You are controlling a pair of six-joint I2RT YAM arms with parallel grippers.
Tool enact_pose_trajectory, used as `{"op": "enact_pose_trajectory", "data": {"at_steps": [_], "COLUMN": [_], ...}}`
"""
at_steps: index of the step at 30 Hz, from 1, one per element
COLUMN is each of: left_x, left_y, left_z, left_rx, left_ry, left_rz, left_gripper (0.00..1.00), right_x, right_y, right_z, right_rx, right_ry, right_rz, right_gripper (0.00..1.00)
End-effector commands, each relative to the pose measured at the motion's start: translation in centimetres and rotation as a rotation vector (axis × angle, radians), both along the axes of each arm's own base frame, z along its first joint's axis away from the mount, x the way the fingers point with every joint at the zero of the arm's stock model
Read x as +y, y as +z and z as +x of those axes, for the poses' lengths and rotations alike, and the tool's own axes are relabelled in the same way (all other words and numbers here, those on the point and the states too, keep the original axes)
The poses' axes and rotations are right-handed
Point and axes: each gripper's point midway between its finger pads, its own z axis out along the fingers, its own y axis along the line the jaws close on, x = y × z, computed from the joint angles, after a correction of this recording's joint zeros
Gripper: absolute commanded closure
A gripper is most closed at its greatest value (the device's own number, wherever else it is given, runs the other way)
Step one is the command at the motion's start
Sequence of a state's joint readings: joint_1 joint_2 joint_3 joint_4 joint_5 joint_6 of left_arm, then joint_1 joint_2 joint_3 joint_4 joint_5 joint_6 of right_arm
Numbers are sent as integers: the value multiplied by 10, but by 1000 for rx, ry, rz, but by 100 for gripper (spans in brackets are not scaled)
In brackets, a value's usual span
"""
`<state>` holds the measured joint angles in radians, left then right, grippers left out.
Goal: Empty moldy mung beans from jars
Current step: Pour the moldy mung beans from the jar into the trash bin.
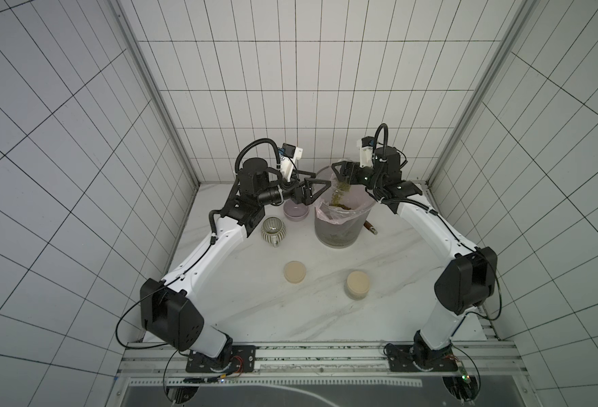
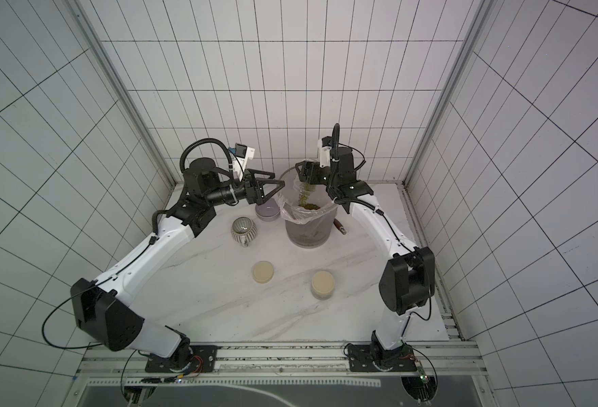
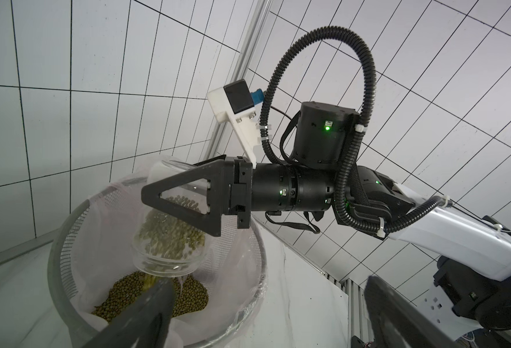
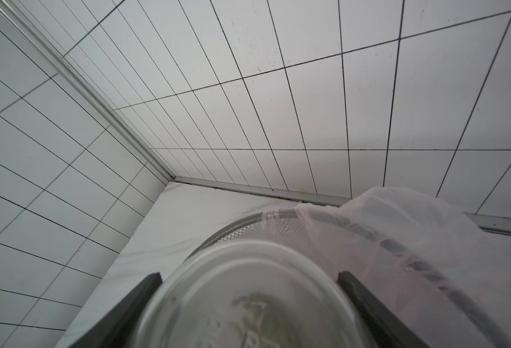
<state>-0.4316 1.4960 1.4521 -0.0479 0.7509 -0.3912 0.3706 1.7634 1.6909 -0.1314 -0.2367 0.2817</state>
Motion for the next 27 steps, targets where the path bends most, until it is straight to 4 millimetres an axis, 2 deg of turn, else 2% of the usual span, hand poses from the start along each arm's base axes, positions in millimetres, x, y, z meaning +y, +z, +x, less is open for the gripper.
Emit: {"op": "enact_pose_trajectory", "data": {"at_steps": [1,13,22,25,27], "left_x": [7,17,22,23,24], "left_y": [3,1,3,-1,-2], "left_z": [-7,-20,-23,-23,-24], "left_rx": [-18,-43,-70,-69,-68], "left_ry": [18,47,69,76,80], "left_rz": [13,35,2,-4,-10], "left_gripper": [2,2,2,2,2], "right_x": [-5,-10,-3,8,9], "right_y": [64,85,104,99,88], "right_z": [-6,-12,-31,-35,-31], "right_rx": [-237,-381,-496,-515,-497], "right_ry": [-60,-136,-166,-151,-156], "right_rz": [-122,-276,-358,-407,-436], "right_gripper": [32,32,32,31,31]}}
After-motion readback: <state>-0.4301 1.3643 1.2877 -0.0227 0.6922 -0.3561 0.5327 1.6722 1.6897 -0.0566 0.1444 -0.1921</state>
